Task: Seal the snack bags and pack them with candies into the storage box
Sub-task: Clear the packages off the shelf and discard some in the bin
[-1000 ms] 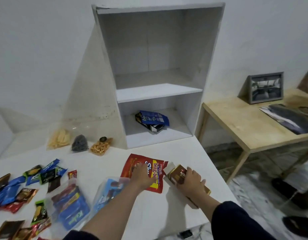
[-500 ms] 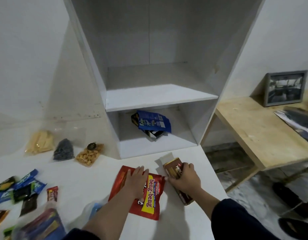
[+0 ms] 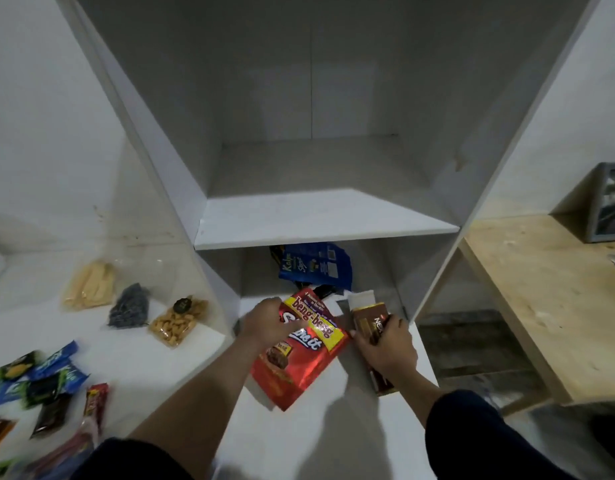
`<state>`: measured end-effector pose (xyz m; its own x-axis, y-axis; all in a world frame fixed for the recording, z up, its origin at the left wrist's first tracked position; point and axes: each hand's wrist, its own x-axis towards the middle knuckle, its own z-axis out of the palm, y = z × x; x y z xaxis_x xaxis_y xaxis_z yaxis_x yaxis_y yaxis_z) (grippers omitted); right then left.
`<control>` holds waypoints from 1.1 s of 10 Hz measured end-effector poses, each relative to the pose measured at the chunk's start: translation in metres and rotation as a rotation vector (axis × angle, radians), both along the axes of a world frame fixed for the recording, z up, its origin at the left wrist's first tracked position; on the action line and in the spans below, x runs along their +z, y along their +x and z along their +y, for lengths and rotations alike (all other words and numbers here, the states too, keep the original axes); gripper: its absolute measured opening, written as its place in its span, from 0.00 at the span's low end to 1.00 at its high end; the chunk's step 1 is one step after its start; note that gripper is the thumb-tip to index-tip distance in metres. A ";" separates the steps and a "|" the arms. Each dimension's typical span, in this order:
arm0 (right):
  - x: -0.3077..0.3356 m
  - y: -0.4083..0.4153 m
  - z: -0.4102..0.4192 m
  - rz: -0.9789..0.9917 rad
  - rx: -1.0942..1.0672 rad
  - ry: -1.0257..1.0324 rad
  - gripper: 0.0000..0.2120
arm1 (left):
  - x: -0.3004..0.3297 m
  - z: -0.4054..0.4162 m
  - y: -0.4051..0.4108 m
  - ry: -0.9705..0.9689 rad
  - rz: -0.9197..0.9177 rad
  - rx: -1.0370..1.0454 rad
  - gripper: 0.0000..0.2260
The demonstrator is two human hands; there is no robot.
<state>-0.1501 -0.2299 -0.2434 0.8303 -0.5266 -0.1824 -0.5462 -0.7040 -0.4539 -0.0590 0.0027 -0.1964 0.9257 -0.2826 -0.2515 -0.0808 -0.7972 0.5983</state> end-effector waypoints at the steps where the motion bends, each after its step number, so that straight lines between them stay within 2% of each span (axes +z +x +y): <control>1: -0.014 -0.016 -0.008 -0.001 -0.067 0.002 0.40 | 0.017 -0.026 0.018 -0.227 0.091 0.126 0.20; 2: -0.020 -0.023 -0.009 -0.036 -0.075 -0.005 0.36 | 0.028 -0.063 0.037 -0.347 0.069 0.406 0.22; 3: -0.020 -0.025 -0.007 -0.043 -0.089 -0.010 0.35 | 0.021 -0.088 0.054 -0.382 0.237 0.563 0.31; 4: -0.021 -0.025 -0.007 -0.051 -0.091 -0.006 0.36 | 0.014 -0.102 0.065 -0.302 0.462 0.565 0.29; 5: -0.022 -0.026 -0.008 -0.075 -0.098 0.004 0.36 | 0.014 -0.112 0.072 -0.162 0.454 0.547 0.27; 6: -0.023 -0.026 -0.008 -0.099 -0.103 -0.002 0.39 | -0.004 -0.116 0.082 -0.115 0.603 0.466 0.22; 7: -0.023 -0.026 -0.008 -0.102 -0.106 0.001 0.37 | -0.016 -0.108 0.089 -0.161 0.591 0.528 0.25; 8: -0.023 -0.026 -0.008 -0.093 -0.104 0.002 0.36 | -0.017 -0.103 0.091 -0.196 0.506 0.638 0.34; 9: -0.022 -0.025 -0.008 -0.075 -0.096 -0.001 0.35 | -0.022 -0.108 0.092 -0.332 0.517 0.659 0.30; 10: -0.021 -0.026 -0.007 -0.068 -0.099 0.000 0.34 | -0.018 -0.110 0.094 -0.245 0.459 0.657 0.36; 11: -0.021 -0.026 -0.006 -0.061 -0.098 -0.004 0.34 | -0.015 -0.109 0.098 -0.265 0.462 0.654 0.39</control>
<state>-0.1761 -0.2364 -0.2640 0.7844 -0.6064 -0.1302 -0.5837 -0.6507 -0.4857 0.0395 -0.1068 -0.2116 0.7438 0.1711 -0.6461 0.6470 -0.4268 0.6318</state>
